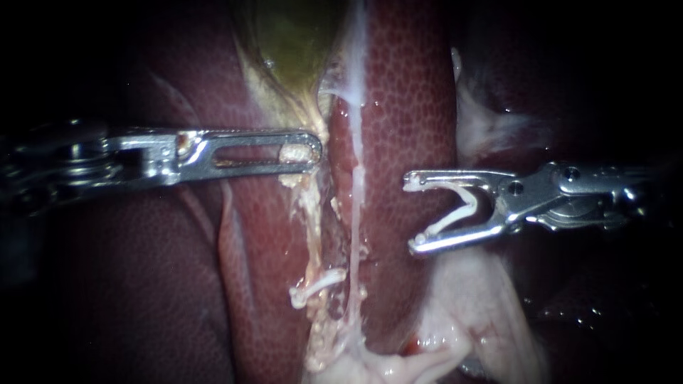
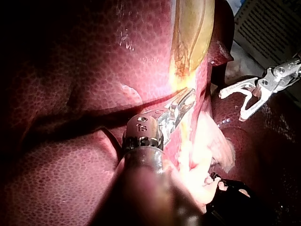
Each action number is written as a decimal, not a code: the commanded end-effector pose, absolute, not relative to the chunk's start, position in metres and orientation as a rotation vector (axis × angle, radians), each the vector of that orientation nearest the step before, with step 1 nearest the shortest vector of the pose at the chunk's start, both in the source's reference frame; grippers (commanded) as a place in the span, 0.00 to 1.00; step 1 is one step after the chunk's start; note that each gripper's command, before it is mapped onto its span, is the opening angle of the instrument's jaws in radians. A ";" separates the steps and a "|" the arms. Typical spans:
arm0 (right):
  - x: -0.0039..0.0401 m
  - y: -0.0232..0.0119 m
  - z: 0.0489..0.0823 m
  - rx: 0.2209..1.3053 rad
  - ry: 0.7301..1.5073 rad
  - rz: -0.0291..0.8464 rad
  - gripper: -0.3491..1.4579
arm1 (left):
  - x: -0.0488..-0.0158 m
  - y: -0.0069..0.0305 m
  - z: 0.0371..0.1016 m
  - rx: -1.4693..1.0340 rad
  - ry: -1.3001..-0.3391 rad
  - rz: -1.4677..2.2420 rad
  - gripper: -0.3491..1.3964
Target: Clipping second clip left tube
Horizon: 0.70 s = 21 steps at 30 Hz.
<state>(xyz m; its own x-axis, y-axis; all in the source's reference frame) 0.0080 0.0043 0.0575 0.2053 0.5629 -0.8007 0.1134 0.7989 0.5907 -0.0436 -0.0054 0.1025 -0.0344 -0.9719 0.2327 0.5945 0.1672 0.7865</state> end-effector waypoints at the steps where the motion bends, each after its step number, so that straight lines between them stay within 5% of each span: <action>1: 0.0080 0.0043 0.0574 0.611 1.348 0.342 0.52 | -0.0435 -0.0054 0.1024 0.540 -0.900 -1.362 0.00; 21: 0.0081 0.0043 0.0575 0.610 1.349 0.343 0.52 | -0.0371 -0.0022 0.0955 0.522 -0.945 -1.411 0.00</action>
